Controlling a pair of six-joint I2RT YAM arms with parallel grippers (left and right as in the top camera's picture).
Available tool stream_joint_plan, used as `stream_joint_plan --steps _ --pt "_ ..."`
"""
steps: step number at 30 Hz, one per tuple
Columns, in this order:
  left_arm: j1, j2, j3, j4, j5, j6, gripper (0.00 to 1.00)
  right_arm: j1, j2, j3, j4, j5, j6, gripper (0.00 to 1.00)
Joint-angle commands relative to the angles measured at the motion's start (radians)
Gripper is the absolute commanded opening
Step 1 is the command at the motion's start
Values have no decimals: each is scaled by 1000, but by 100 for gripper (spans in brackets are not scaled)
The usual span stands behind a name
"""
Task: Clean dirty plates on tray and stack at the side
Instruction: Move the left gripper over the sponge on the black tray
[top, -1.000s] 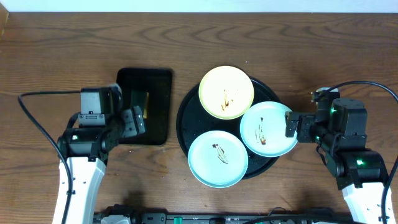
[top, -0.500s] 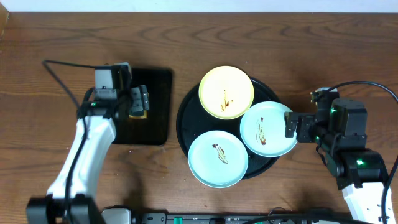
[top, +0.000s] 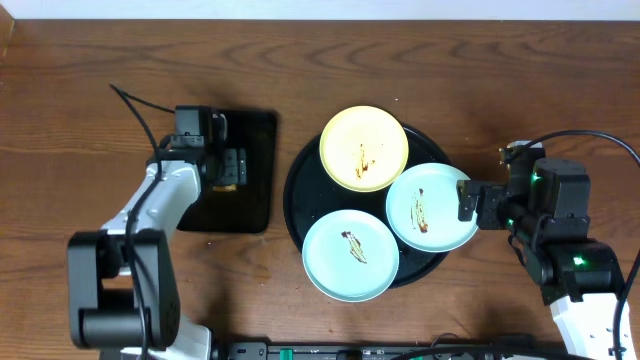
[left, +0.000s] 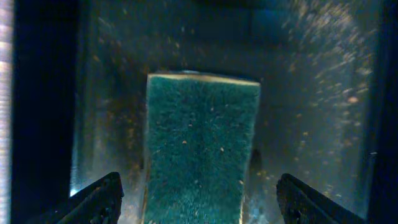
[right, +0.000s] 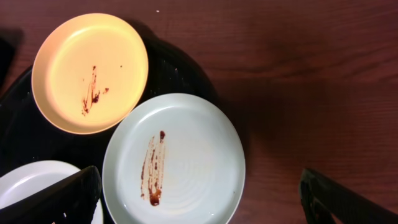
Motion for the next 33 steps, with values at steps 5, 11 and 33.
stream_joint_plan --steps 5,11,33 --pt "-1 34 12 10 3 10 73 5 -2 20 -4 -3 -10 99" --pt "-1 35 12 10 3 2 61 5 -2 20 -4 -4 -10 99" --pt "-5 23 16 48 -40 -32 54 6 -2 20 -16 -4 -10 99"
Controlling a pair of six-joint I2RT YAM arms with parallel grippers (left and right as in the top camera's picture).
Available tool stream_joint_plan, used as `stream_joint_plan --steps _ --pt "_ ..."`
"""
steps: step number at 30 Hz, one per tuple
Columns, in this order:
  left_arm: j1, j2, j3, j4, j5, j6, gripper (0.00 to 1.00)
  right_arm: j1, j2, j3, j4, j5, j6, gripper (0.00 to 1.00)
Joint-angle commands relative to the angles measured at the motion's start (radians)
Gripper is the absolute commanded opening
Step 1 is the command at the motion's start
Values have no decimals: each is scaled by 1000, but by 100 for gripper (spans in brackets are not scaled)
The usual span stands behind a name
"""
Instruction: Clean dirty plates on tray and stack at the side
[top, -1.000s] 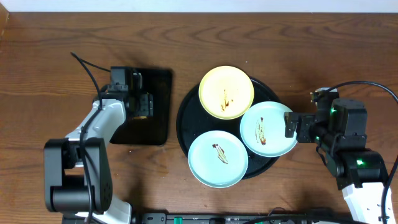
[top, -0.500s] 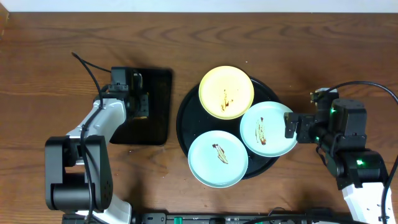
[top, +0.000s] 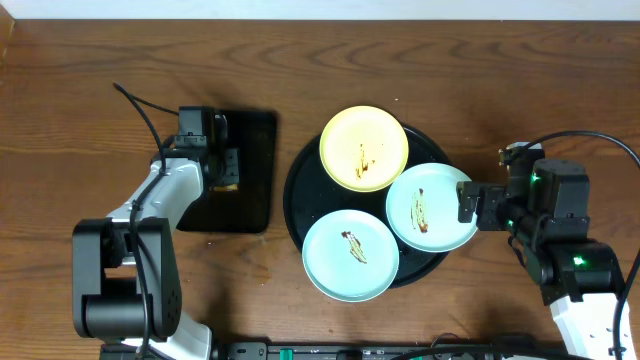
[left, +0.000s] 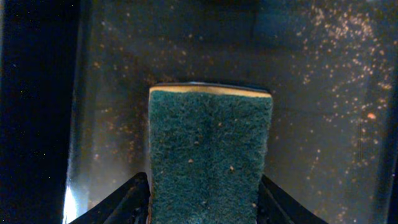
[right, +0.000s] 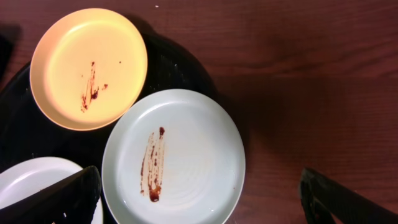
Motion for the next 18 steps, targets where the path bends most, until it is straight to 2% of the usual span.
stream_joint_plan --steps 1,8,13,18 --pt "-4 -8 16 7 -20 -9 54 5 -2 19 -2 -4 -10 99" --pt "-22 -8 16 22 -21 -8 54 5 -2 19 -1 -4 -10 99" --pt "-66 -8 16 17 -139 -8 54 5 -2 20 -2 -4 -10 99" --pt "-100 -8 16 10 -159 -9 54 6 -2 20 -2 -4 -10 99"
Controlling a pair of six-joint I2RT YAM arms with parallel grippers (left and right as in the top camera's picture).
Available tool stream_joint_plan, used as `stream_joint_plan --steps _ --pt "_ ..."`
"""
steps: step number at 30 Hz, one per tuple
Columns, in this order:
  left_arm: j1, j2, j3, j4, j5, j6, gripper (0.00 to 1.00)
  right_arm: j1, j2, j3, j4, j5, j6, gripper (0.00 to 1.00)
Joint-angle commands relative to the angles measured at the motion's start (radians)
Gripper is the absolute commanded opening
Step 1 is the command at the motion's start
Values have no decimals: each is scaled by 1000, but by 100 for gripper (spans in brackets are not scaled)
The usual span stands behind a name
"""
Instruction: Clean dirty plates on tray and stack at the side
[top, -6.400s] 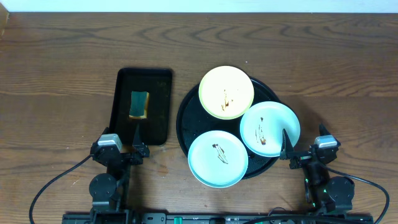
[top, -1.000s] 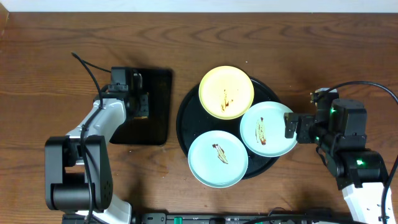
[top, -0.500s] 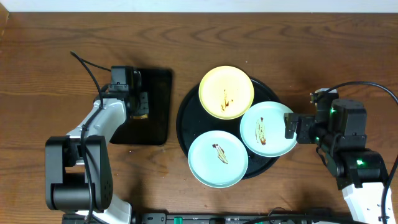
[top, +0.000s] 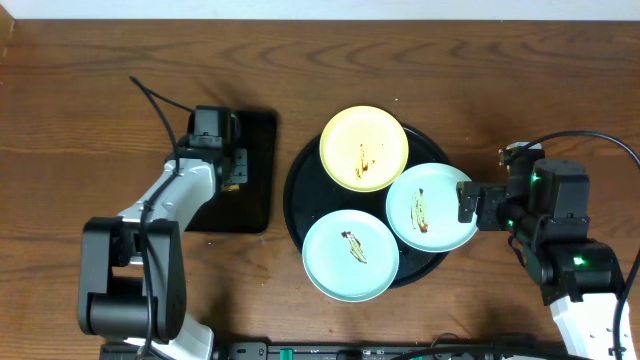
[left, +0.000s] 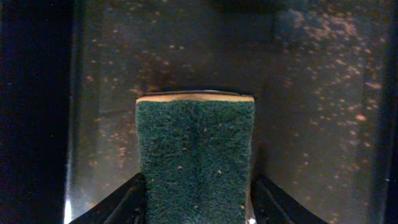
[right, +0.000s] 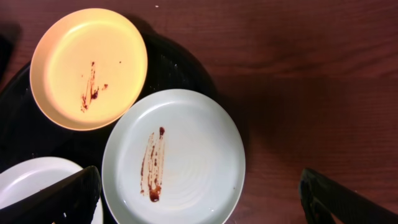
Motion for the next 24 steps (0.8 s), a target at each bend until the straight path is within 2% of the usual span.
stream_joint_plan --steps 1,8,16,24 --pt "-14 -8 16 -6 -43 -13 54 5 -2 19 -2 -4 -10 99" --pt "-14 -3 -7 -9 -43 -23 52 5 -2 20 -2 -4 -10 99" --pt "-14 20 -9 -12 -34 -39 35 5 -2 20 -2 -4 -10 99" --pt "-14 93 -11 -19 -20 -52 36 6 -2 19 -2 -4 -10 99"
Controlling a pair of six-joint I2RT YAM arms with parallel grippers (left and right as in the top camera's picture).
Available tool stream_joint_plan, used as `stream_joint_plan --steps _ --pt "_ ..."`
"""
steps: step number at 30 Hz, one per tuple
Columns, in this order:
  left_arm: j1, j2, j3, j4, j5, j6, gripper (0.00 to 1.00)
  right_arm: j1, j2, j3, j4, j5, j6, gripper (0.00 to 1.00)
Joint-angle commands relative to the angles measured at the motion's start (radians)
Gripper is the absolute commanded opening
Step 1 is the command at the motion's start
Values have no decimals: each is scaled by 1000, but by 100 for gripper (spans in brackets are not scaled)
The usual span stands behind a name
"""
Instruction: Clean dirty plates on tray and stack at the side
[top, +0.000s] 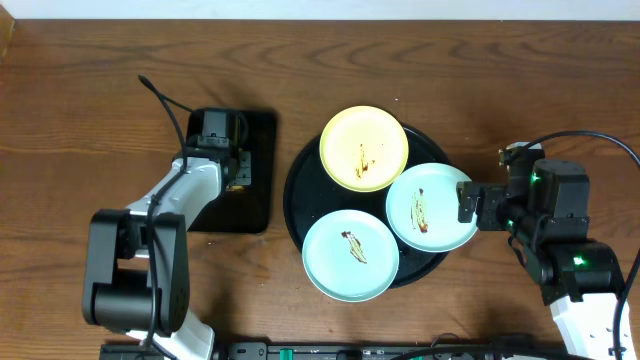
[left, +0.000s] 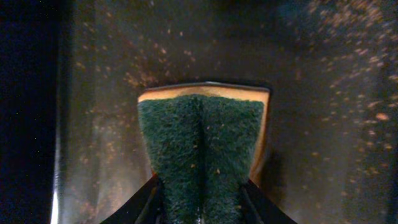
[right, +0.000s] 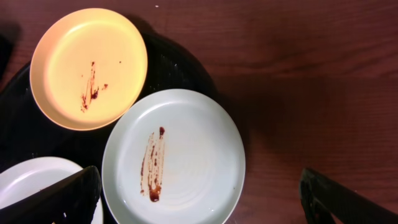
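Three smeared plates lie on the round black tray (top: 298, 190): a yellow plate (top: 364, 148) at the back, a white plate (top: 430, 207) on the right and a pale blue plate (top: 350, 255) in front. My left gripper (left: 200, 208) is shut on a green sponge (left: 202, 143), which is pinched into a crease over the black rectangular tray (top: 255, 205). My right gripper (right: 199, 202) stands open at the white plate's right rim, one finger on each side of the plate (right: 186, 155), holding nothing.
The black rectangular tray (left: 329, 124) under the sponge is speckled with crumbs. Bare wooden table (top: 500, 90) surrounds both trays. A cable (top: 165, 100) runs from the left arm toward the back left.
The left jaws have closed tighter, so the sponge is now narrowed and creased down its middle. The left wrist sits slightly further right. The right gripper and plates are unchanged.
First my left gripper stood wide open around the sponge lying flat on the rectangular tray. Then its fingers were against the sponge's sides. After that it held the sponge, and now squeezes it. The right gripper stayed open by the white plate throughout.
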Motion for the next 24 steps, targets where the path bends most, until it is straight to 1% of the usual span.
stream_joint_plan --steps 1,4,9,12,15,18,21,24 --pt "0 62 -11 -18 9 -24 36 6 -2 20 -2 -4 -10 99" --pt "0 61 -11 -22 9 -25 26 6 -2 20 -3 -4 -10 99" --pt "0 11 -9 -22 9 -27 19 6 -2 20 -2 -4 -10 99" --pt "0 -40 -8 -22 9 -27 8 5 -2 20 -2 0 -10 99" --pt "0 -95 -8 -33 10 -32 8 5 -2 19 -5 36 -9 99" --pt "0 -155 -8 -74 21 -60 8 5 -2 19 -18 139 47 99" --pt "0 -198 -8 -117 112 -61 8 5 3 18 -36 228 81 99" --pt "0 -222 -8 -171 211 -71 8 3 22 15 -45 251 82 99"
